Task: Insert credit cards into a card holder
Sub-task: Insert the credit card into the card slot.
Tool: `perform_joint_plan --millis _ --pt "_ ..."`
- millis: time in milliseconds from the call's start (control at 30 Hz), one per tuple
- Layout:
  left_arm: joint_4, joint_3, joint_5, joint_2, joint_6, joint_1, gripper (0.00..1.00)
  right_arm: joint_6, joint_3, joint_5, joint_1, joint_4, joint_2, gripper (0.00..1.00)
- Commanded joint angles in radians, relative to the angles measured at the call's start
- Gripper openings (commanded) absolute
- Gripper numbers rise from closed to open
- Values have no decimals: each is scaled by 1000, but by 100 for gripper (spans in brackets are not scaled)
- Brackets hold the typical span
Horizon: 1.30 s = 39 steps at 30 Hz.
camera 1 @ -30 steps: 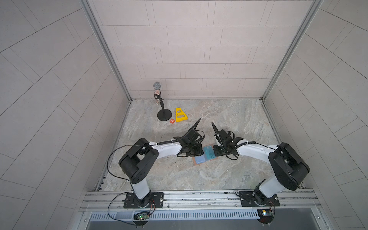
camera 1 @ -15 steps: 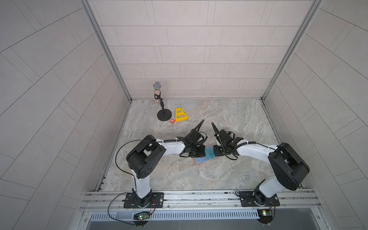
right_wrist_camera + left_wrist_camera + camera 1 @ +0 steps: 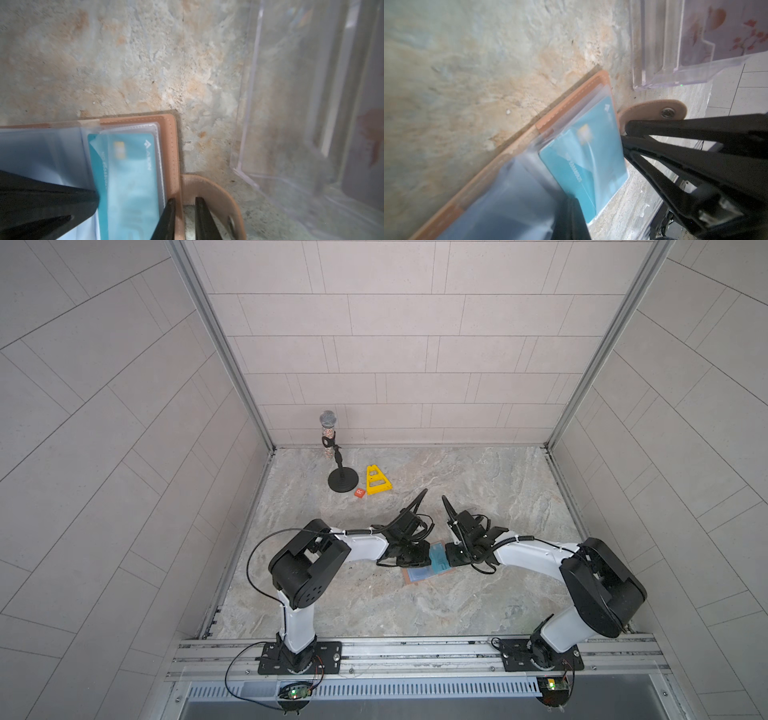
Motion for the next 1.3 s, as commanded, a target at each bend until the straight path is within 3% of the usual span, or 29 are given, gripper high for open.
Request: perform_joint_plan --millis 0,133,333,733,867,1100,1267 --pt "9 3 -25 -7 13 -8 0 10 -24 -1 8 -39 -7 20" --pt "-42 6 -47 -61 42 -6 1 8 -23 8 8 -44 -9 20" --pt "-131 11 -112 -170 96 -1 17 3 -22 18 5 -50 -42 20" --pt "-243 -142 -285 -418 139 82 30 0 0 47 -11 -66 -80 44" --pt "-261 -203 -328 -467 138 103 39 5 12 79 -10 -85 -80 46" --pt "-189 -283 -279 -480 106 105 51 32 -8 148 -10 -93 -121 51" --pt "-83 -326 -211 -454 64 105 56 25 -8 119 -16 -62 -113 53"
